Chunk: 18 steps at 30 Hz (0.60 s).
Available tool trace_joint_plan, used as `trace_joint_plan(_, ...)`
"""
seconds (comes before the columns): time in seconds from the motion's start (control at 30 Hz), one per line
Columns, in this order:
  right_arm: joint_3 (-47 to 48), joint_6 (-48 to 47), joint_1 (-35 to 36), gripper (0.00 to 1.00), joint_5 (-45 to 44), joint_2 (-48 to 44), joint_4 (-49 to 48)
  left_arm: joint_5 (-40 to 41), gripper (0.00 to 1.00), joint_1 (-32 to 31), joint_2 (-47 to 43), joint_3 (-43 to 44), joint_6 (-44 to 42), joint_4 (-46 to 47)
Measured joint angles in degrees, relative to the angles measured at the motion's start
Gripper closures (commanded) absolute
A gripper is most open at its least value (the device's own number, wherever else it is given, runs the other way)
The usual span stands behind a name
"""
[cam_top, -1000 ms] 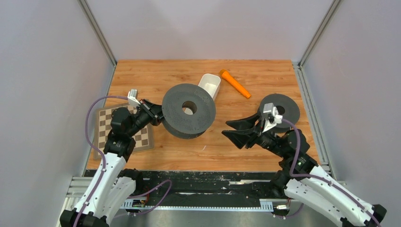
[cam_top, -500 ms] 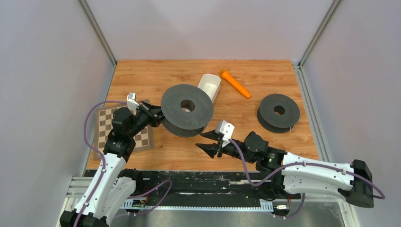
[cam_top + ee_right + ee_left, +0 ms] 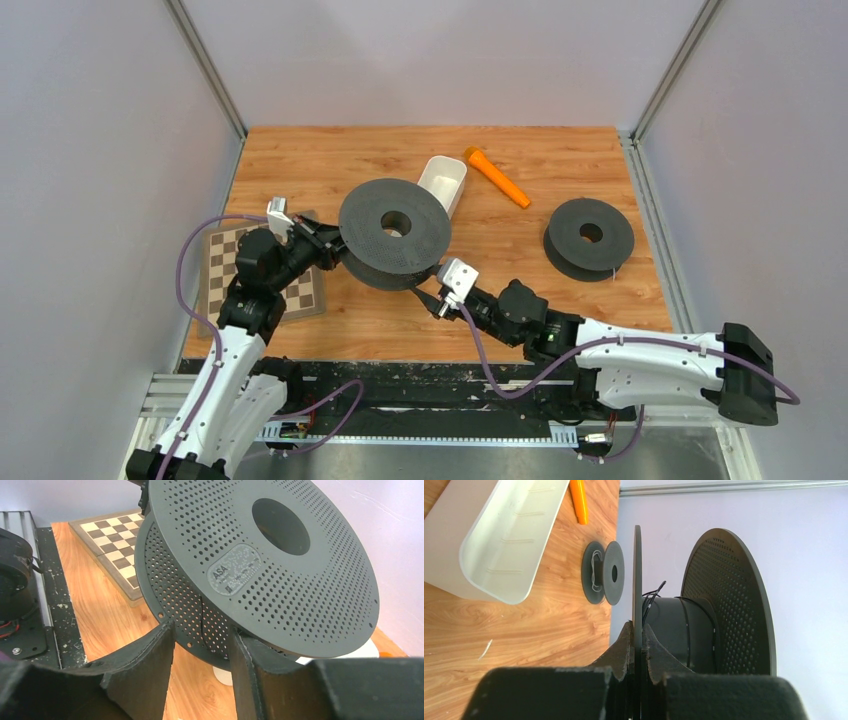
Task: Wrap the cables
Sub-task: Wrap the cable around the cable reel.
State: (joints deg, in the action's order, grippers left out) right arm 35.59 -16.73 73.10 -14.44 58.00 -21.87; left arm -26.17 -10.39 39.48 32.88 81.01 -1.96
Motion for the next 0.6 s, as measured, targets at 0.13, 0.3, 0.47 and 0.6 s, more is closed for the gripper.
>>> trace_joint_plan(0.13, 0.81, -1.38, 0.02, 0.66, -0.55, 1.68, -0.20, 0.26, 1.00, 0.00, 0.00, 0.00, 0.37, 0.00)
trace_joint_plan(0.3, 1.22, -2.51, 0.02, 0.91, -0.42, 3.48, -1.46, 0.26, 1.00, 0.02, 0.00, 0.00, 0.52, -0.04)
trace_joint_plan(0.47, 2.43, -3.78, 0.02, 1.00, -0.20, 5.75, -2.95, 0.31, 1.00, 0.02, -0.04, 0.00, 0.57, -0.09)
trace_joint_plan(0.6, 3.17, -4.52, 0.24, 1.00, 0.61, 6.88, -4.22, 0.42, 1.00, 0.02, -0.07, 0.00, 0.74, -0.09)
